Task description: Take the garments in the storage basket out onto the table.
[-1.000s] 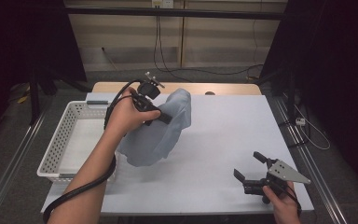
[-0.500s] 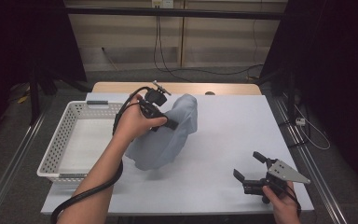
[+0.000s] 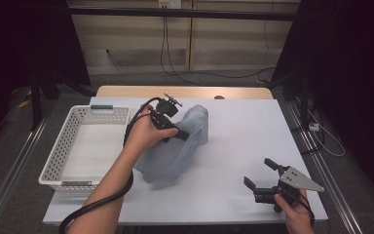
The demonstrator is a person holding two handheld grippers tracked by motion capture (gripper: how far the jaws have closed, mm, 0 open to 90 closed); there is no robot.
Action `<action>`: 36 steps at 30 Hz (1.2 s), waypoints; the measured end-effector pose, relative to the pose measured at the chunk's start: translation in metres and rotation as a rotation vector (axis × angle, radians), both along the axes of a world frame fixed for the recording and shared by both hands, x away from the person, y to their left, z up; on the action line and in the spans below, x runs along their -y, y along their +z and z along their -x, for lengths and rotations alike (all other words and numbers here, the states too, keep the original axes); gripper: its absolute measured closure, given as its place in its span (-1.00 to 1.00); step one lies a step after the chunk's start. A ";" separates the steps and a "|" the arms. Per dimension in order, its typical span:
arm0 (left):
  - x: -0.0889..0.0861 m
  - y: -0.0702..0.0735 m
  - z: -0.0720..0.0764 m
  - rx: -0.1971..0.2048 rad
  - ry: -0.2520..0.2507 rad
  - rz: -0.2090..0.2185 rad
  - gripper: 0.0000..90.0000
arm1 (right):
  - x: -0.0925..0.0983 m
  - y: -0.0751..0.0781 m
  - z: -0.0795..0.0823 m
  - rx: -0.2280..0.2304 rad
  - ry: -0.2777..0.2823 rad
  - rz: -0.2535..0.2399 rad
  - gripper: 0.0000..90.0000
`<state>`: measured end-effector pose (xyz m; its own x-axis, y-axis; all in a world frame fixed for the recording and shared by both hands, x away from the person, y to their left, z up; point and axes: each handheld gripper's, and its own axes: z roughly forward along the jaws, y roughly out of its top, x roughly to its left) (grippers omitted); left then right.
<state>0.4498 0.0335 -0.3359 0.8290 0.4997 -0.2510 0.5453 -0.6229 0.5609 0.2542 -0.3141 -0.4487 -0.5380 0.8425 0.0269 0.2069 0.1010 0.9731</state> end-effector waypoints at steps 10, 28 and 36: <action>0.005 -0.010 -0.003 0.032 -0.001 -0.014 0.16 | 0.000 0.000 0.001 0.000 0.002 0.001 -0.99; 0.005 -0.011 -0.004 0.099 0.044 0.059 -0.33 | 0.001 0.000 -0.001 -0.002 -0.003 -0.002 -0.99; 0.006 -0.019 0.007 0.113 0.004 0.037 -0.51 | 0.000 0.000 -0.001 0.000 -0.002 -0.002 -0.99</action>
